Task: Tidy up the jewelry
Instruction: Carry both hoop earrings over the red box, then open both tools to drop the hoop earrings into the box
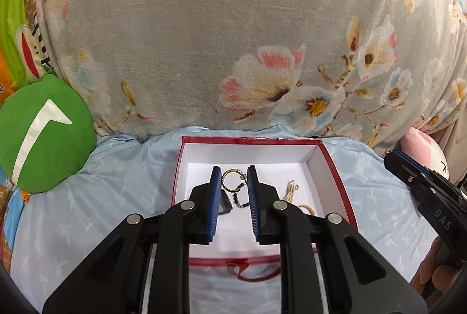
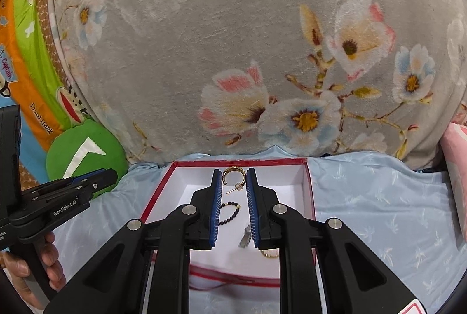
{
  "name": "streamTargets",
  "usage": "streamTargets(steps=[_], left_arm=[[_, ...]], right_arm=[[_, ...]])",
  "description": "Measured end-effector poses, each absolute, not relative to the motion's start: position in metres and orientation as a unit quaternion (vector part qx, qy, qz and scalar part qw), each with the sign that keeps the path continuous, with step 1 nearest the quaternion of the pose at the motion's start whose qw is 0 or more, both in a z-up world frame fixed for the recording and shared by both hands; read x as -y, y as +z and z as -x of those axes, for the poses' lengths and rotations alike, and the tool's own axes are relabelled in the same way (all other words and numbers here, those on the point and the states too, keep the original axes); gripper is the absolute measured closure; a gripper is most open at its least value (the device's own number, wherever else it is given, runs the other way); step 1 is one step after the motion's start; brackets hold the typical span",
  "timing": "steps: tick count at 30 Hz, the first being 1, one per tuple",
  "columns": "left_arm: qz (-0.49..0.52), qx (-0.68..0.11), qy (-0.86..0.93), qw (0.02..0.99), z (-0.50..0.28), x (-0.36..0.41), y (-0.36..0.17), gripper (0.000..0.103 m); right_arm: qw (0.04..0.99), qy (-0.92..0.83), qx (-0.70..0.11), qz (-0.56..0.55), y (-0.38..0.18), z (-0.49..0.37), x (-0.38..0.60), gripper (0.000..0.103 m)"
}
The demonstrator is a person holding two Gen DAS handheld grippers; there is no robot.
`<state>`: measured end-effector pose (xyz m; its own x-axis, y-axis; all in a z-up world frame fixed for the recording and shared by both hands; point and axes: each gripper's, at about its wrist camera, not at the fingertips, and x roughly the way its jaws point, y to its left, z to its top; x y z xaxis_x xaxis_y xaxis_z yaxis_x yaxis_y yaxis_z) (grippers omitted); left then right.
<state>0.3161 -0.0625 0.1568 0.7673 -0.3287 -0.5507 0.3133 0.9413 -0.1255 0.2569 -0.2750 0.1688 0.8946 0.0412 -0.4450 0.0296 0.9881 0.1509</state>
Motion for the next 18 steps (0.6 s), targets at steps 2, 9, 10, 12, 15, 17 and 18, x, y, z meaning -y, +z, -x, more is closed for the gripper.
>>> streamTargets(steps=[2, 9, 10, 12, 15, 17, 18], left_arm=[[0.012, -0.302, -0.173, 0.937, -0.329, 0.068, 0.153, 0.086], [0.000, -0.322, -0.166, 0.932, -0.375, 0.089, 0.133, 0.086], [-0.001, -0.324, -0.164, 0.932, -0.382, 0.091, 0.130, 0.086], [-0.005, -0.333, -0.160, 0.929, -0.395, 0.095, 0.123, 0.086], [-0.011, -0.340, -0.158, 0.927, -0.414, 0.101, 0.114, 0.085], [-0.012, -0.336, -0.147, 0.930, -0.427, 0.104, 0.106, 0.083], [-0.007, -0.336, -0.143, 0.931, -0.436, 0.103, 0.101, 0.076]], right_arm=[[0.969, 0.005, -0.235, -0.075, 0.166, -0.272, 0.275, 0.087], [0.963, 0.012, -0.258, -0.073, 0.147, -0.328, 0.274, 0.087], [0.962, 0.013, -0.262, -0.074, 0.143, -0.336, 0.274, 0.087], [0.960, 0.015, -0.269, -0.074, 0.136, -0.349, 0.274, 0.087], [0.956, 0.017, -0.283, -0.076, 0.123, -0.370, 0.276, 0.087], [0.953, 0.021, -0.293, -0.077, 0.114, -0.383, 0.277, 0.084], [0.952, 0.023, -0.295, -0.076, 0.111, -0.388, 0.278, 0.072]])
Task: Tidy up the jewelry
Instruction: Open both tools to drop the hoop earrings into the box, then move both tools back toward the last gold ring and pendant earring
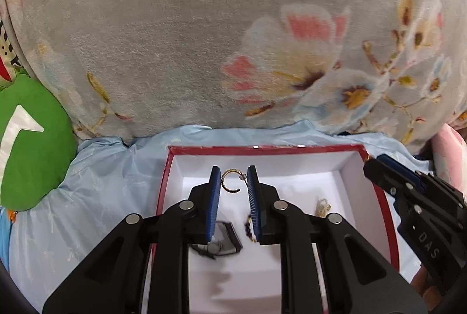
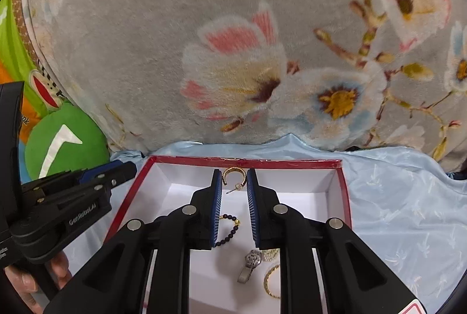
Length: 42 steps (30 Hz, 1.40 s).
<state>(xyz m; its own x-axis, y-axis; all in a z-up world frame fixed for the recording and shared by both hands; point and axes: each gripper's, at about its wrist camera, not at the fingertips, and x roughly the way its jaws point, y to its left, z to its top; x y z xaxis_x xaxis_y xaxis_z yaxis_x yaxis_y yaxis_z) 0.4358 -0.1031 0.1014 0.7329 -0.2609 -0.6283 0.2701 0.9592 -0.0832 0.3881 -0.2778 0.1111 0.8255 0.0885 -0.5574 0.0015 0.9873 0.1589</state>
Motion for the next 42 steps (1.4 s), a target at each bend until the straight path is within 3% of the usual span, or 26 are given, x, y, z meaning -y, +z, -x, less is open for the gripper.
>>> streamTargets(steps=[1, 2, 10, 13, 26, 42], left_arm=[[-0.002, -0.342, -0.136, 0.930, -0.442, 0.102, 0.098, 0.055], [0.009, -0.348, -0.131, 0.928, -0.448, 0.099, 0.093, 0.045], [0.052, -0.355, -0.109, 0.927, -0.426, 0.056, 0.081, 0.044], [0.048, -0.357, -0.112, 0.926, -0.396, 0.038, 0.082, 0.036], [0.005, -0.417, -0.088, 0.905, -0.257, -0.008, 0.038, 0.034], [-0.005, -0.519, -0.066, 0.852, -0.178, -0.027, -0.055, 0.034]], right_arm=[[0.952, 0.022, -0.295, -0.077, 0.109, -0.392, 0.279, 0.062], [0.954, 0.013, -0.289, -0.079, 0.107, -0.393, 0.281, 0.047], [0.960, 0.001, -0.264, -0.095, 0.109, -0.337, 0.290, 0.039], [0.958, 0.003, -0.267, -0.104, 0.104, -0.302, 0.292, 0.034], [0.928, -0.029, -0.359, -0.093, 0.039, -0.169, 0.275, 0.034], [0.890, -0.032, -0.444, -0.098, -0.049, -0.125, 0.244, 0.036]])
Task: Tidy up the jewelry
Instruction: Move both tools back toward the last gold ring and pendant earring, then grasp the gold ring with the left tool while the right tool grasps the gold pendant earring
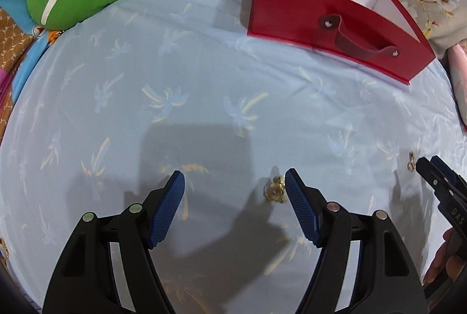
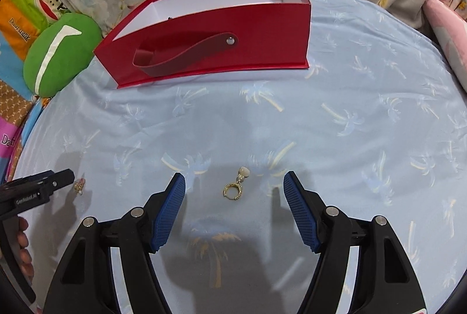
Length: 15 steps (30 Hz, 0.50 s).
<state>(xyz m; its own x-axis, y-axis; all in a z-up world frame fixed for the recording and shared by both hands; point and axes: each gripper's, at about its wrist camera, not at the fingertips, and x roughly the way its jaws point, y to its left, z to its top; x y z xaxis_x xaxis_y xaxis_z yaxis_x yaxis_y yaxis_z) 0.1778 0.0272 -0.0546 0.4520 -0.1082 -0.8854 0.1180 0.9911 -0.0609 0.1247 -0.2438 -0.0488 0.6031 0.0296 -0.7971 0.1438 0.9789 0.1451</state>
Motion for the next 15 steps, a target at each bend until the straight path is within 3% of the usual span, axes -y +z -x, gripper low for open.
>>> streamTargets(steps=[9, 12, 14, 15], left_arm=[[-0.033, -0.515, -0.073, 0.853, -0.170, -0.008, -0.064, 0.039], [-0.043, -0.510, -0.079, 0.855, -0.168, -0.003, -0.062, 0.055], [-0.043, -0.511, -0.088, 0.854, -0.168, -0.003, -0.060, 0.075], [-0.043, -0.512, -0.092, 0.853, -0.168, -0.002, -0.060, 0.079]], right_arm=[[0.884, -0.031, -0.458, -0.088, -0.064, -0.130, 0.233, 0.048], [0.886, -0.037, -0.458, -0.066, -0.065, -0.130, 0.228, 0.057], [0.886, -0.040, -0.457, -0.062, -0.064, -0.130, 0.229, 0.063], [0.887, -0.042, -0.457, -0.062, -0.064, -0.130, 0.229, 0.068]])
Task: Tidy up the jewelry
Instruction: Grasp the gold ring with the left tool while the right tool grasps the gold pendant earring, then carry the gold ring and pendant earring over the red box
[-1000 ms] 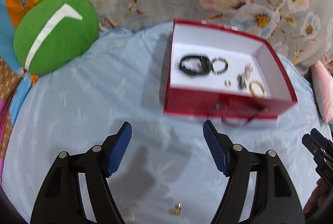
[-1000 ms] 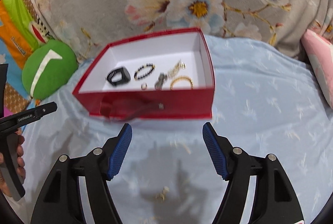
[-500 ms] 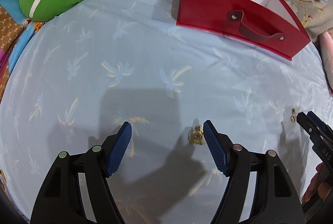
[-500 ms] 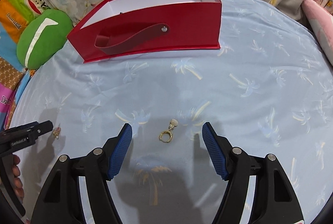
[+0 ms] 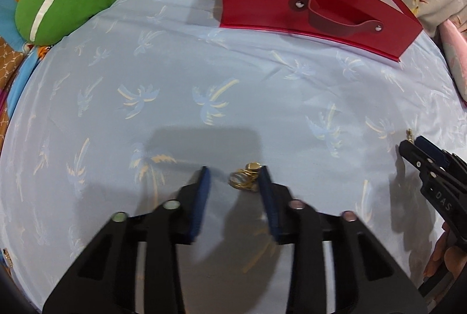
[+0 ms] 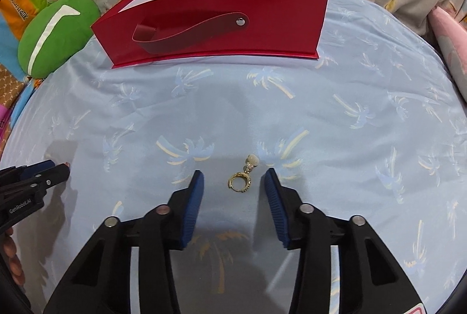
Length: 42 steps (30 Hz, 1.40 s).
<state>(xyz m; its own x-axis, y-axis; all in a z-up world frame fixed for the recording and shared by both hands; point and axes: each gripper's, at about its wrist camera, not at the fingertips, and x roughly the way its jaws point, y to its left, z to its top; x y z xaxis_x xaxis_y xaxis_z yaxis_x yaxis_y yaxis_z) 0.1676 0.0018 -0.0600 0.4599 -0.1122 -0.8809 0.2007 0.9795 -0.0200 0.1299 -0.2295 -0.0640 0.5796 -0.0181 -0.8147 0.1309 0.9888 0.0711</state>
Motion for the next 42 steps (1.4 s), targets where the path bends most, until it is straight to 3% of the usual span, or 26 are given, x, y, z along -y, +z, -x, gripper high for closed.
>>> streamTargets(steps=[1, 4, 15, 27, 42], left_arm=[[-0.042, -0.513, -0.097, 0.852, -0.166, 0.000, -0.059, 0.086], [-0.038, -0.516, -0.111, 0.848, -0.163, 0.003, -0.059, 0.090], [-0.029, -0.509, -0.133, 0.850, -0.150, 0.015, -0.040, 0.090], [0.018, -0.449, -0.103, 0.888, -0.164, -0.033, 0.025, 0.090], [0.033, -0.404, -0.111, 0.907, -0.162, -0.048, 0.067, 0.090]], right_arm=[[0.887, -0.045, -0.456, -0.063, -0.064, -0.130, 0.231, 0.070], [0.886, -0.052, -0.456, -0.064, -0.064, -0.129, 0.236, 0.088], [0.892, -0.044, -0.443, -0.083, -0.046, -0.116, 0.242, 0.089], [0.914, -0.030, -0.396, -0.088, 0.001, -0.104, 0.240, 0.089], [0.934, -0.010, -0.349, -0.082, 0.050, -0.098, 0.233, 0.089]])
